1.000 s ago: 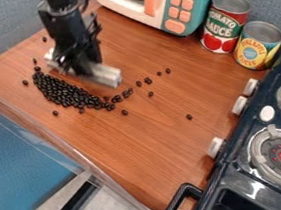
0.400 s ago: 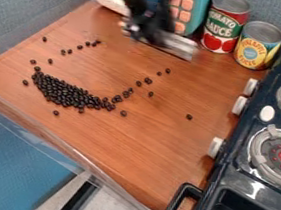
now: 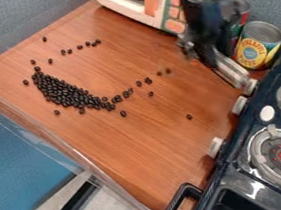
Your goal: Sweep into pile
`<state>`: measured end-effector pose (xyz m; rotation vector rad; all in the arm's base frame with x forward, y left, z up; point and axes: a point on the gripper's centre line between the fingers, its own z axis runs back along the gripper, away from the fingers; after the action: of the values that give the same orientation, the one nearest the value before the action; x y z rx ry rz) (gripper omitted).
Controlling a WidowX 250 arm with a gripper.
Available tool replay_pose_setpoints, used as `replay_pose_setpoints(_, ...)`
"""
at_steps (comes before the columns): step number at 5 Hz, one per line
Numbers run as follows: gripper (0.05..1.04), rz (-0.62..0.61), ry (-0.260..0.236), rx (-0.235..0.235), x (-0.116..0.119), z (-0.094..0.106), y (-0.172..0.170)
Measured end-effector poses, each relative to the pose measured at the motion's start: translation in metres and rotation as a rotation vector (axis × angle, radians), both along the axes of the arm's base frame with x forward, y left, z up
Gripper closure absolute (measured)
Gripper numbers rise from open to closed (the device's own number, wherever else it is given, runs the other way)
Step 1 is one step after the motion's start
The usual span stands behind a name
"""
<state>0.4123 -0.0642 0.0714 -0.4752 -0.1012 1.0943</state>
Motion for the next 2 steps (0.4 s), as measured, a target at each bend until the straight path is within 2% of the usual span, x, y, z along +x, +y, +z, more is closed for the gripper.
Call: replay_pose_setpoints(2,0.737,-0.18,-0.017,0.116,0.0111,-0.0189,-0.0074)
